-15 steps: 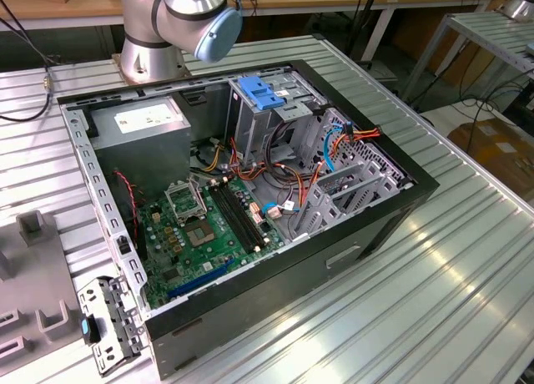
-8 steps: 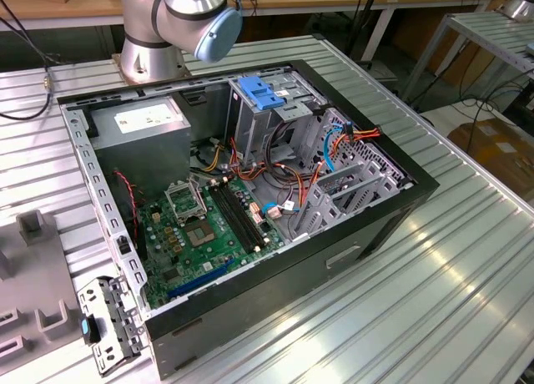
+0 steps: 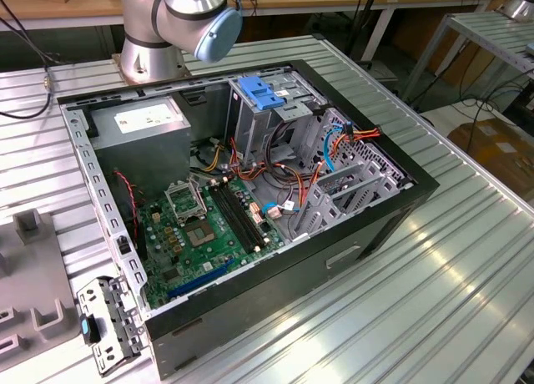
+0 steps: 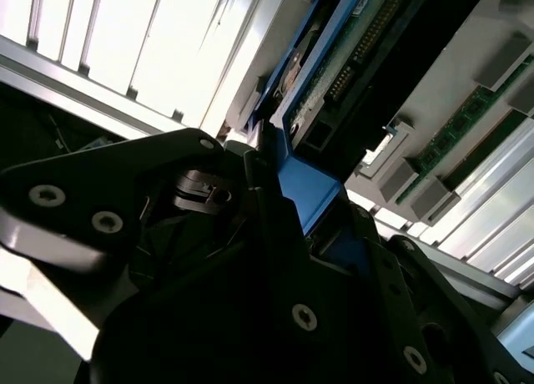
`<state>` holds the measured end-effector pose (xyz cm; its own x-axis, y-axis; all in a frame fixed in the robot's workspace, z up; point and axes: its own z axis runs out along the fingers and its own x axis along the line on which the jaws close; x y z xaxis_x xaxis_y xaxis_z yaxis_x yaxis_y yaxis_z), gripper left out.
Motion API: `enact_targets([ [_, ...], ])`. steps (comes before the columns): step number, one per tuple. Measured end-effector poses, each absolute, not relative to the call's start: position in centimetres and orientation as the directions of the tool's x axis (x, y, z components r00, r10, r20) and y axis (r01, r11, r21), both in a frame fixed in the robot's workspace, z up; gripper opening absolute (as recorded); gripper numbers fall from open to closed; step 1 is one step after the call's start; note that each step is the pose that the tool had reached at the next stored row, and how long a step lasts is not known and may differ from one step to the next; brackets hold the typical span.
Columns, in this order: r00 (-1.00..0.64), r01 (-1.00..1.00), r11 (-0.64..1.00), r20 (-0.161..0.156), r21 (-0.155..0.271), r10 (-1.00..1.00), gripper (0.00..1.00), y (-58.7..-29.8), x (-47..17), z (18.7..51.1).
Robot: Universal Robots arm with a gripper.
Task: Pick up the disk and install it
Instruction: 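Pick up the disk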
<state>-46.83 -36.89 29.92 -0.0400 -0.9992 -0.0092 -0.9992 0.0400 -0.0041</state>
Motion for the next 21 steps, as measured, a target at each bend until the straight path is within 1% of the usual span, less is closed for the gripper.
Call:
enact_targets([
  [21, -0.035, -0.999, 0.035, -0.009, -0.004, -0.999, 0.37, -36.89, -46.87, 29.57],
])
